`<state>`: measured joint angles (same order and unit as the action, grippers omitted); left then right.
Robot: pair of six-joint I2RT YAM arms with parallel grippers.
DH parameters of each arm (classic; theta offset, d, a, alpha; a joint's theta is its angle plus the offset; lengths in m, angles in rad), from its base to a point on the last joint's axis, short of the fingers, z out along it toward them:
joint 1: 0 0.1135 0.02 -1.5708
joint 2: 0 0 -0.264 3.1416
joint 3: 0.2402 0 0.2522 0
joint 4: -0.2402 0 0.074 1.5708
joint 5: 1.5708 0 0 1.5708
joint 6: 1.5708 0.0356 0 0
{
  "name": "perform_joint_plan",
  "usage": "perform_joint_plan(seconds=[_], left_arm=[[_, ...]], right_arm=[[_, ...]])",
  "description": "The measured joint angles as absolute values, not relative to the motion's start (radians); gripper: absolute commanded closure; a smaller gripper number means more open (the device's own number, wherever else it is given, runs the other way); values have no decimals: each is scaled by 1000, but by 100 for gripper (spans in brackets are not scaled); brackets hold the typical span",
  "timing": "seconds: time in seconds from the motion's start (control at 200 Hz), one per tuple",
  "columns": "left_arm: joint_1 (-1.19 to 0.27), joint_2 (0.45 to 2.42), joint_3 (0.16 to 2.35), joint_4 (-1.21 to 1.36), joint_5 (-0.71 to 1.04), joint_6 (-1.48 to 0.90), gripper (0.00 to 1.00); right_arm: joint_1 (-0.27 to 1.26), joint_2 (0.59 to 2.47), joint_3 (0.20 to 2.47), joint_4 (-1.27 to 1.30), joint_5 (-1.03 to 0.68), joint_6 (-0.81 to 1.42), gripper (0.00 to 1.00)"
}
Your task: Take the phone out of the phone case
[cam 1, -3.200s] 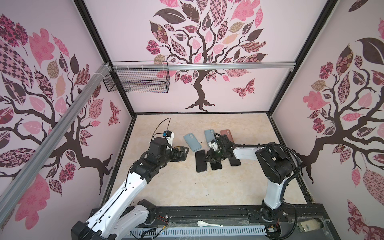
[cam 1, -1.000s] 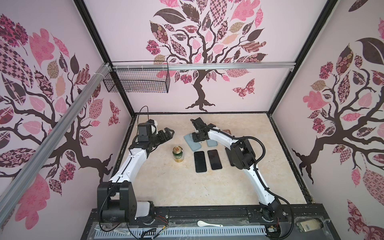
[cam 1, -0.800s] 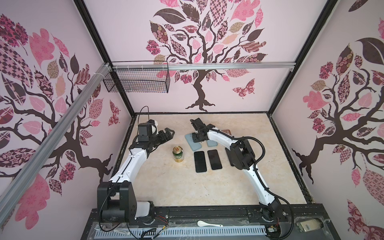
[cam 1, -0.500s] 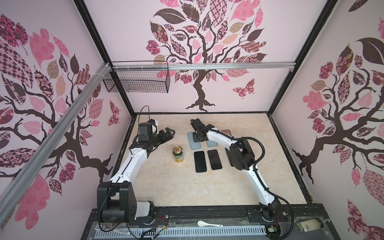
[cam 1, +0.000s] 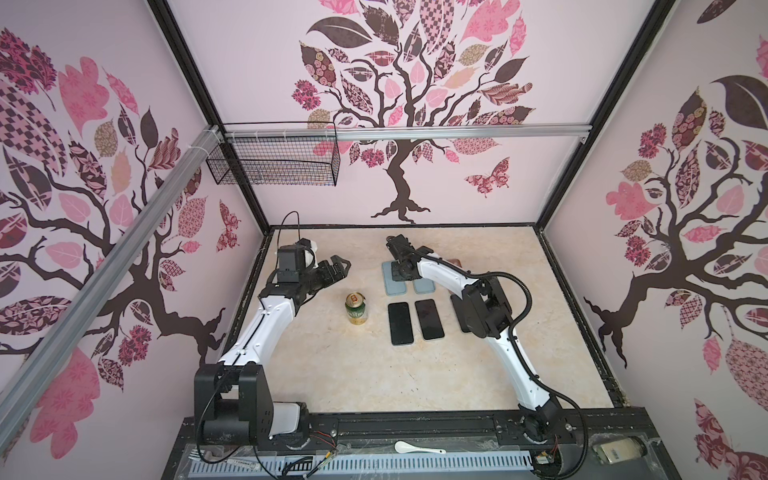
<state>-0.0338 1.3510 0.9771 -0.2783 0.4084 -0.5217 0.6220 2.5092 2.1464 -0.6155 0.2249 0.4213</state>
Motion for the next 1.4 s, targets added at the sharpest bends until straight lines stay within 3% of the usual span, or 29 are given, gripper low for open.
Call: perform_joint_plan(seconds=[0.27,0.355,0.58,0.715,0.83,1.035,1.18,1.4], left_arm=[[-34,1217,1015,-340,305,-477,2],[-34,1142,1022,-347,243,-451,2],[-35,915,897,-250,-2,-396,2],[-35,852,746,-171,-121,-346,2],[-35,852,653,-133,-196,-308,2],[-33,855,476,35,-266,-252,2],[-33,910,381,175,-289,-216,2],[-33,1090,295,428,-295,-139,2]], right_arm=[[613,2496,2292,-669,186,409,59],[611,2429,2255,-652,176,401,52],[558,1937,1617,-381,134,390,15],[448,1633,1227,-192,159,376,1],[377,1451,997,-66,268,316,1],[385,1275,628,285,463,72,2],[292,1253,419,505,477,-27,1],[188,1339,379,737,448,-53,1]])
